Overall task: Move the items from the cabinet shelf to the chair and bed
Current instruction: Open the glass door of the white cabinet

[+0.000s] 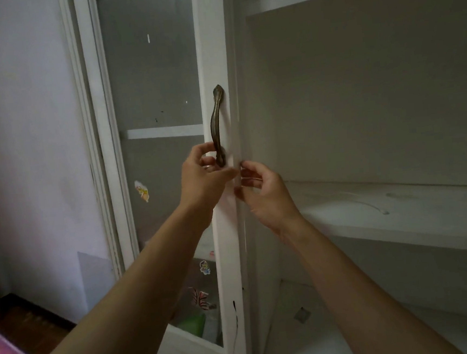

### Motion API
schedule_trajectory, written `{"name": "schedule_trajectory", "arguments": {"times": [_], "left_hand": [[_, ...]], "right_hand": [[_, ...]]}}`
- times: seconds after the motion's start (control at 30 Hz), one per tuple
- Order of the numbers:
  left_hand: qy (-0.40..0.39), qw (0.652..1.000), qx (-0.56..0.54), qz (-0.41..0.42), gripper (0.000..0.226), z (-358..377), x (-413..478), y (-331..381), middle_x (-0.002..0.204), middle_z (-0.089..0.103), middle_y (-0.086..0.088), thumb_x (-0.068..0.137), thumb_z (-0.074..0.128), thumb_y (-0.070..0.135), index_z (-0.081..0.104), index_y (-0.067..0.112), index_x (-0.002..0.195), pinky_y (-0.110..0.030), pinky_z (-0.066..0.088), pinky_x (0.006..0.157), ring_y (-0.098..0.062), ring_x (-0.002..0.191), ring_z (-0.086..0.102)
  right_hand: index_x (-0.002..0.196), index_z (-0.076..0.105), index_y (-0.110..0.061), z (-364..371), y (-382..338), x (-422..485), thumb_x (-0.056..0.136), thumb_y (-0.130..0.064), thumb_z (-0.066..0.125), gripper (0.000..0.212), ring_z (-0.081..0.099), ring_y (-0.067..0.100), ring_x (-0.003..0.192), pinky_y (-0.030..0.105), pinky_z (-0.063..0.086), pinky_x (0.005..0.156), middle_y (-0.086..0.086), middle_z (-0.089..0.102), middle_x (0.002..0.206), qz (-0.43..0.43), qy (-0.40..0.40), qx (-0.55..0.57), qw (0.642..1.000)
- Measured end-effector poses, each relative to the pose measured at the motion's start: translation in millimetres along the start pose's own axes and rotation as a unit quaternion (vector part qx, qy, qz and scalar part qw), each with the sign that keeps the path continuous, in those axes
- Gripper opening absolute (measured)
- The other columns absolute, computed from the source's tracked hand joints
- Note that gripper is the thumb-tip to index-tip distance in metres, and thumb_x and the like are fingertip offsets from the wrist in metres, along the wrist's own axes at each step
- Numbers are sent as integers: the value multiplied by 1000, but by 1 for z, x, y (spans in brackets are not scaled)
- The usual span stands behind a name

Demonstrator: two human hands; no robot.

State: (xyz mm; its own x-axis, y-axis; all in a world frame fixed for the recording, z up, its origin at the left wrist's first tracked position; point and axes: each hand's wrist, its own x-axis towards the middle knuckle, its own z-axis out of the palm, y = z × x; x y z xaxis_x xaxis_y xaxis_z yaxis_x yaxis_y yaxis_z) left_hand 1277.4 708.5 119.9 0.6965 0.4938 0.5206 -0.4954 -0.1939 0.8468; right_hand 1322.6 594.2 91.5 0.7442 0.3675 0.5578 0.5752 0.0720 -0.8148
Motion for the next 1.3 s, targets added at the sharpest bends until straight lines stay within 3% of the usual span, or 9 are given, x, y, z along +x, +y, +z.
{"name": "schedule_trajectory", "arguments": {"times": [0.1,0.23,0.4,0.47,0.6,0.83,1.0,1.13,1.3], "left_hand": [[8,999,22,23,55,-5,-8,2,92,60,2,78,77,-8,57,22,120,-29,60,81,-10,78,65],[19,998,42,41,57,-17,-17,6,112,62,-16,77,78,-5,58,25,120,-44,62,86,-35,102,67],[36,992,84,82,52,-37,-28,8,109,62,-1,79,78,1,58,30,117,-22,61,73,-22,105,65],[45,991,93,86,54,-44,-34,11,111,62,-3,78,79,2,58,28,120,-23,61,75,-20,105,65],[44,987,121,97,64,-62,-47,19,114,60,-2,75,82,3,54,25,128,-25,61,78,-18,104,63],[35,984,139,106,69,-91,-59,28,113,59,2,73,85,4,52,21,131,-34,61,85,-16,100,63],[44,974,170,145,75,-114,-67,31,116,60,3,71,88,12,49,23,135,-29,61,80,-18,102,64],[73,964,187,176,82,-131,-72,30,119,60,-1,70,90,23,46,24,139,-29,62,78,-20,102,65],[77,955,199,208,84,-160,-78,36,116,59,0,70,90,21,44,22,141,-20,59,73,-16,99,65]], "right_hand": [[138,53,-18,3,-3,-4,91,0,68,53,62,6,103,15,57,80,-1,64,121,-15,-9,-2,1000],[133,56,-19,9,-7,-8,90,0,69,49,64,11,104,26,60,86,0,64,117,-40,-23,18,999],[123,57,-26,17,-5,-18,90,-2,70,43,66,-2,97,18,60,80,-11,64,107,-90,-56,61,993],[123,56,-30,22,-6,-22,90,-2,70,45,66,-3,97,16,59,80,-15,63,104,-107,-63,72,990],[128,57,-27,36,-8,-31,91,-1,69,47,66,10,105,23,61,87,-10,63,108,-115,-66,86,987],[127,58,-23,60,-15,-40,88,4,70,49,68,16,102,36,63,89,-4,63,105,-136,-61,111,983],[120,59,-33,77,-24,-49,88,2,72,49,69,19,103,42,63,90,-7,64,101,-147,-80,136,976],[123,60,-27,93,-32,-57,87,2,72,48,69,20,104,43,62,91,-16,65,98,-151,-97,142,974],[124,60,-24,121,-47,-69,86,3,74,49,69,20,105,39,62,91,-5,65,105,-158,-104,146,971]]}}
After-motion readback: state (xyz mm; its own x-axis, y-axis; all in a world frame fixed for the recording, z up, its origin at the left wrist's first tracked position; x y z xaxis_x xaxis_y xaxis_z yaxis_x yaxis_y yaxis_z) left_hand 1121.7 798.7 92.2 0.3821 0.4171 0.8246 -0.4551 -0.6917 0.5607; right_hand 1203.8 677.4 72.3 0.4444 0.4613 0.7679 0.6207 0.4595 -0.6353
